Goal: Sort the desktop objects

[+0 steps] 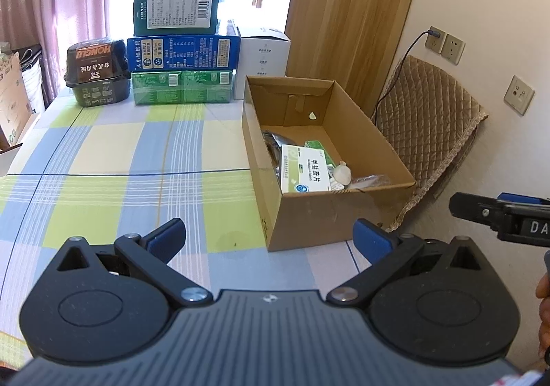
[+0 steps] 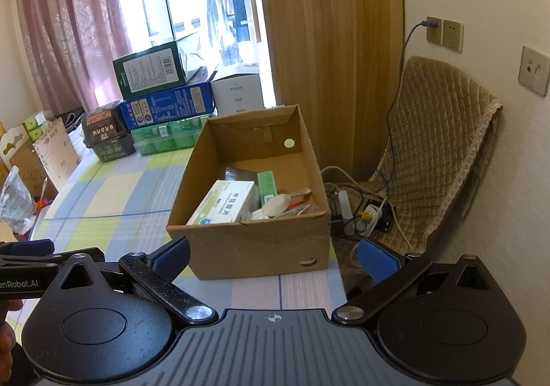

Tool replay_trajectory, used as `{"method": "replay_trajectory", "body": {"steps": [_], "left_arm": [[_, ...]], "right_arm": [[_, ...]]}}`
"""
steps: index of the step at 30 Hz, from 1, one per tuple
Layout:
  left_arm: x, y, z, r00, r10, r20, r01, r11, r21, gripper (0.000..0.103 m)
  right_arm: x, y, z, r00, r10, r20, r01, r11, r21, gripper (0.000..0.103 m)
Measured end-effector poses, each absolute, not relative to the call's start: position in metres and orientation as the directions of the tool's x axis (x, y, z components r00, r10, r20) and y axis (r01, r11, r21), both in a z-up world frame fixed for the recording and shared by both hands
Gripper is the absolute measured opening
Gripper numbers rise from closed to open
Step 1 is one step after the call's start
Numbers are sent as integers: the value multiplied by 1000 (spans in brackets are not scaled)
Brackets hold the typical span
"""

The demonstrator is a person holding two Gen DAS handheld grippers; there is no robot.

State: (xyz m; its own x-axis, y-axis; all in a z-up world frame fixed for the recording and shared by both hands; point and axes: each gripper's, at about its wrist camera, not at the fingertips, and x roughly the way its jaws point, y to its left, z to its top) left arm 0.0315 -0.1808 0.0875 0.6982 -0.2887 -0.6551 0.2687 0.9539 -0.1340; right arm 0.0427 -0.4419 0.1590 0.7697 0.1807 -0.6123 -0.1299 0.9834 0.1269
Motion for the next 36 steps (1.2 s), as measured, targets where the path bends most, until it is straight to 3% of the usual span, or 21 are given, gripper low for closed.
{"method": "replay_trajectory", "body": {"steps": [36], "left_arm": [[-2, -176, 88, 698, -256, -669, 258, 961, -98, 102]], "right_arm": [[1, -444, 165, 771, 172, -614, -132, 985, 110, 101]]}}
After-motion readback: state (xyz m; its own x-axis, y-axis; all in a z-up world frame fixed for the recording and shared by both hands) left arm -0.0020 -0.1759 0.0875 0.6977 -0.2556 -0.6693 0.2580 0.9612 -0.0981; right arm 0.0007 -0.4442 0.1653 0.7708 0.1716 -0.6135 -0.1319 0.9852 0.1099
